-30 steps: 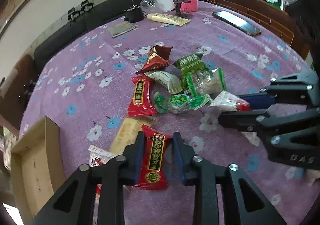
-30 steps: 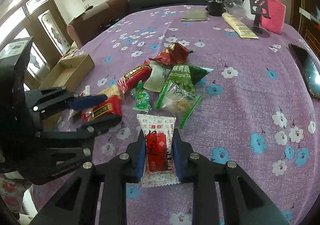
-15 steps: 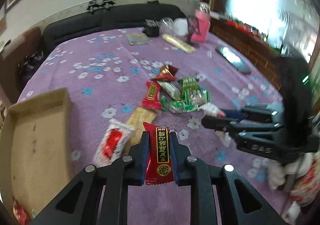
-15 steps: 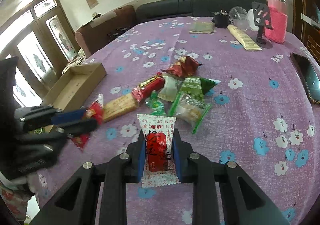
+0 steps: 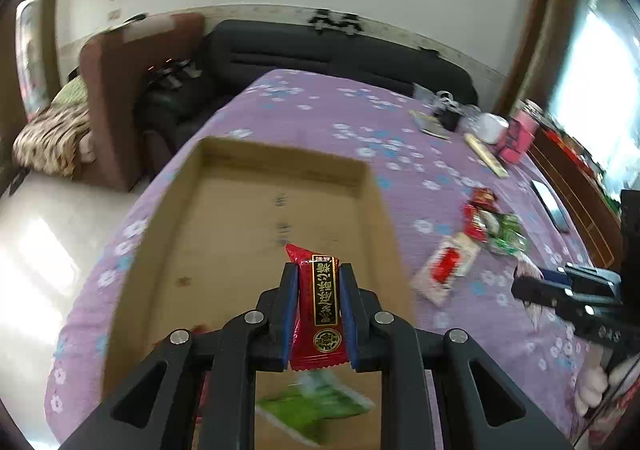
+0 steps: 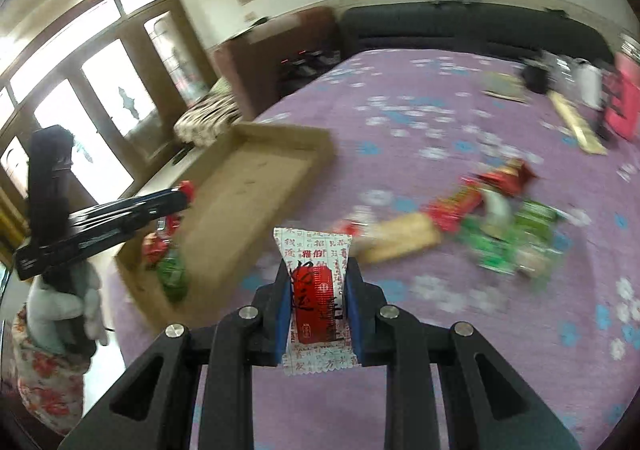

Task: Organize snacks
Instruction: 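Carry both snacks into the cardboard tray and open both tools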

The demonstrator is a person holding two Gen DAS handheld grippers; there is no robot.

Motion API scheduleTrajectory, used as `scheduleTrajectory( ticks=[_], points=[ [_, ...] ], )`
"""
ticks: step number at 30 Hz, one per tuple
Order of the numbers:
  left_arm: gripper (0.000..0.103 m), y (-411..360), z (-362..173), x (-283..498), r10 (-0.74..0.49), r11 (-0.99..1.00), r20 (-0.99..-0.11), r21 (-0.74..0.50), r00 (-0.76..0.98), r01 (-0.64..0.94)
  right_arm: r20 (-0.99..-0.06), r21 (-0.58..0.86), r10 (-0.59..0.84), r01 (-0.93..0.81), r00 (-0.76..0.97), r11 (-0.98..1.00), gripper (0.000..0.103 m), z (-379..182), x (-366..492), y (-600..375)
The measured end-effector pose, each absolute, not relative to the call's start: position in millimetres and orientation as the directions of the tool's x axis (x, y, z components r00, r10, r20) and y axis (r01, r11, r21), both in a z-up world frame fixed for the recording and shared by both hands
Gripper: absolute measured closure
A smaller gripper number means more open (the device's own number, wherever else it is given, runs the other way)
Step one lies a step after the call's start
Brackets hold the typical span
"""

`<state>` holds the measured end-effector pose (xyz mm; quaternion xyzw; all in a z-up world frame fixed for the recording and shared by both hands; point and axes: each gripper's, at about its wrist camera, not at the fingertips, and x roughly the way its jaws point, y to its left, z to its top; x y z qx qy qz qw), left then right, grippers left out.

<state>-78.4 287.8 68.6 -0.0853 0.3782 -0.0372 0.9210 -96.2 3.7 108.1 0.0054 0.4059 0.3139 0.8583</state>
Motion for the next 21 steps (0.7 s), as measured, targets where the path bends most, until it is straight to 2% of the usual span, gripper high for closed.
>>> scheduleTrajectory(
  ticks=[11,16,21],
  points=[
    [0.082,333,47,-79,-0.112,0.969,-0.693,-0.234,0.712,-0.075,-0.738,0.226,0.549,-0.624,0.392,0.748,0.079,95,-99,116],
    [0.081,338,47,-84,-0.054,0.974,-0.688,-0.195,0.724,-0.113,-0.766,0.198,0.520,-0.632,0.377,0.750,0.079,80,-93,147],
    [0.070,343,52,-93,0.008,0.971,-0.675,-0.171,0.738,-0.168,-0.788,0.167,0.488,-0.631,0.377,0.757,0.078,67,-89,164]
  ],
)
